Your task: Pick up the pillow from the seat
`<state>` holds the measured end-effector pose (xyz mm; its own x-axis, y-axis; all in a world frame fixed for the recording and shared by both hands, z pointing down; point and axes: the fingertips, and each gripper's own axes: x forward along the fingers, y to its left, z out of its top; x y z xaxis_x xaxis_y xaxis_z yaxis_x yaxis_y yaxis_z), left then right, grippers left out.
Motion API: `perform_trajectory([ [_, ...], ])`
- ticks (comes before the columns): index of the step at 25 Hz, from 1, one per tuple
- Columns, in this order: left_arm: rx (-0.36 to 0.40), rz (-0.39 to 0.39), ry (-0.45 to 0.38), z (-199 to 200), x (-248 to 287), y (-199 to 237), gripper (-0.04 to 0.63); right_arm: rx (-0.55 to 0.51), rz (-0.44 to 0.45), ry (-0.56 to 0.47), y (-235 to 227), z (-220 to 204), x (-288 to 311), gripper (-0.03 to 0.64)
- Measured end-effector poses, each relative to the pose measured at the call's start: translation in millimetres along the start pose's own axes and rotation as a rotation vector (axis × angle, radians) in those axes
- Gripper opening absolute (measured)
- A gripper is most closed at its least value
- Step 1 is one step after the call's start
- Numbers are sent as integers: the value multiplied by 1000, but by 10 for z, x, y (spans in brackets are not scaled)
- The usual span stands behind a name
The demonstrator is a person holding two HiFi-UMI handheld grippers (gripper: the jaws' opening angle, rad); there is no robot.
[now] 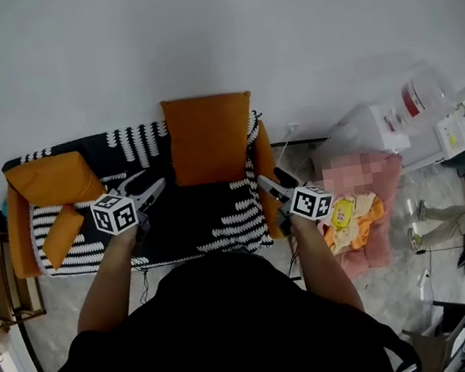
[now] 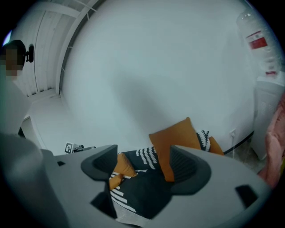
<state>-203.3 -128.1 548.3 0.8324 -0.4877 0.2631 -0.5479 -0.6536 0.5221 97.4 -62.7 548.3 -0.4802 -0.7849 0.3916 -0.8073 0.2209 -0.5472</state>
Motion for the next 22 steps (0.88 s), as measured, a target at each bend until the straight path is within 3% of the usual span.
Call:
perform_trajectory([
  [11,-17,56,4,-41,33,145,252,-4,13,53,-278,-32,129,365],
  [22,-39,108,7,24,485,237,252,9,32,85,-768,170,310,365],
])
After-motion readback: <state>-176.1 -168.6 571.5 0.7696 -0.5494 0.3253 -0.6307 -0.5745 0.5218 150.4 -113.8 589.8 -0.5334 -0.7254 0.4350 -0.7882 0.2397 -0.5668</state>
